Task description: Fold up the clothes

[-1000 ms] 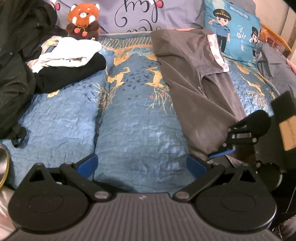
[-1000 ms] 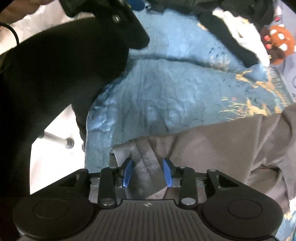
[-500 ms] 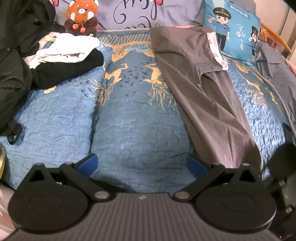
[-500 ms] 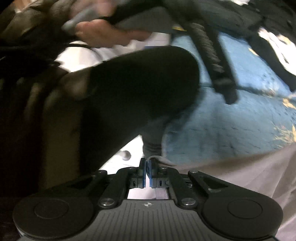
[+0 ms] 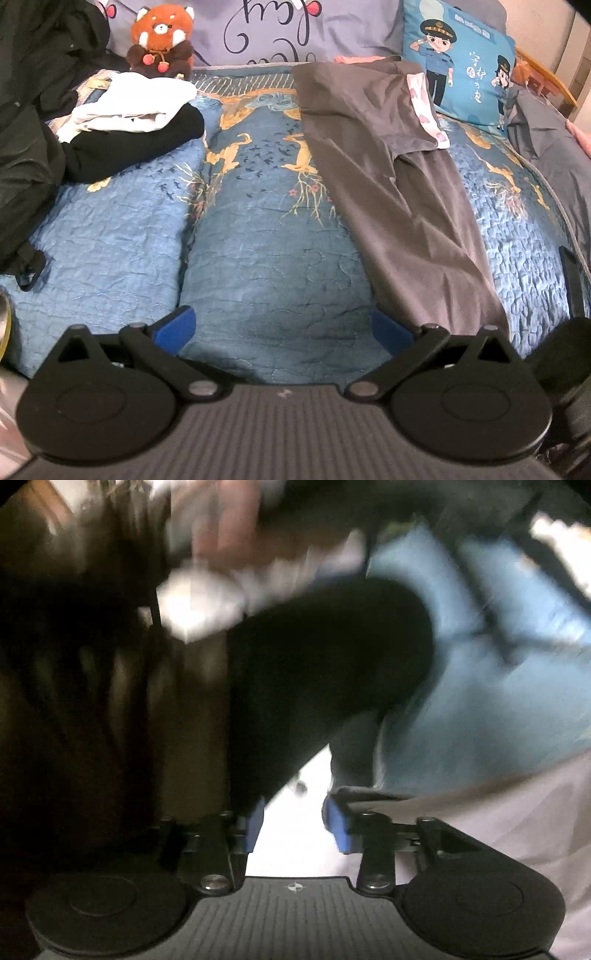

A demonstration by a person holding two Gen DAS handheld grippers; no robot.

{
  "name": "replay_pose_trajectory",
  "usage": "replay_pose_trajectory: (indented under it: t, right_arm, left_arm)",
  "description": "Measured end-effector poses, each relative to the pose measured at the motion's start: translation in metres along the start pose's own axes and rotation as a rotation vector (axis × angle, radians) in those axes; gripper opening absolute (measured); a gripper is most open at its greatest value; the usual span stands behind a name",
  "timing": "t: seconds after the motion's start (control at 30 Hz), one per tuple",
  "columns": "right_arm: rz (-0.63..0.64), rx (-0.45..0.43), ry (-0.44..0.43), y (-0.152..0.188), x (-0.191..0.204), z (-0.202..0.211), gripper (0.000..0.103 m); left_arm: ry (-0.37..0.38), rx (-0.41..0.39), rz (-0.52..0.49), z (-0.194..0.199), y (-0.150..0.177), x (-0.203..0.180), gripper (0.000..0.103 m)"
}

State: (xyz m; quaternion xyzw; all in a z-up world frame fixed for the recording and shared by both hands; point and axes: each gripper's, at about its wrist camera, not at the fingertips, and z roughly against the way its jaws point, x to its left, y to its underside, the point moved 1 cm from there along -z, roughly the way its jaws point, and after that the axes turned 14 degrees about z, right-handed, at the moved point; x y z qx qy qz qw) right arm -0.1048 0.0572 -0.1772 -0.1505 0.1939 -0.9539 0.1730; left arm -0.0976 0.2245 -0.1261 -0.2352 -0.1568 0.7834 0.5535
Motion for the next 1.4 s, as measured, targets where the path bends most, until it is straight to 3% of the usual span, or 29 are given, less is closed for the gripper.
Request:
replay_pose_trajectory:
  t: [0.03,0.07,0.13,0.2,0.43,0.7,0.73,0.8,0.83,1.0,1.13,1.17,1.4]
  right_arm:
    - [-0.028,-0.005,-0.014,0.006,0.0,-0.006,0.024]
    - [-0.081,-0.04,-0.021,0.013,-0.001,-0.003,0.022]
    - [-0.187,-0.11,-0.034,0.026,-0.003,0.002,0.029]
    - [-0.23,-0.159,0.01,0.041,0.001,0.015,0.036]
    - [-0.389,-0.146,0.373,0.099,0.015,0.057,0.056]
    - [-0.73,-0.283,0.384,0.13,-0.024,0.042,0.057]
    - [-0.773,-0.3,0.385,0.134,-0.028,0.041,0.05]
    - [-0.866,-0.34,0.362,0.14,-0.039,0.037,0.011]
    - [-0.908,-0.379,0.311,0.14,-0.044,0.036,0.005]
    - [-0.793,-0.614,0.172,0.106,-0.021,0.07,0.002]
    - [-0.704,-0.704,0.15,0.083,-0.006,0.097,0.003]
    - [-0.715,-0.686,0.156,0.083,-0.007,0.095,0.003]
    - [-0.975,-0.261,0.247,0.128,-0.034,0.015,0.004]
  left_arm:
    - [0.0,0.002,-0.003,-0.001,0.0,-0.001,0.103]
    - [0.0,0.005,-0.006,-0.001,0.001,-0.002,0.103]
    - [0.001,0.011,-0.01,-0.004,0.001,-0.003,0.103]
    - [0.002,0.019,-0.014,-0.007,0.002,-0.006,0.103]
    - [0.011,0.039,-0.048,-0.016,0.004,-0.021,0.103]
    - [0.011,0.044,-0.109,-0.016,0.007,-0.044,0.103]
    - [0.011,0.044,-0.117,-0.016,0.007,-0.047,0.103]
    - [0.01,0.045,-0.131,-0.016,0.007,-0.052,0.103]
    - [0.009,0.041,-0.127,-0.015,0.007,-0.051,0.103]
    - [-0.004,0.025,-0.097,-0.007,0.0,-0.039,0.103]
    - [-0.003,0.015,-0.073,-0.003,-0.005,-0.031,0.103]
    - [-0.001,0.012,-0.072,-0.002,-0.005,-0.03,0.103]
    - [0.012,0.011,-0.087,0.002,-0.001,-0.034,0.103]
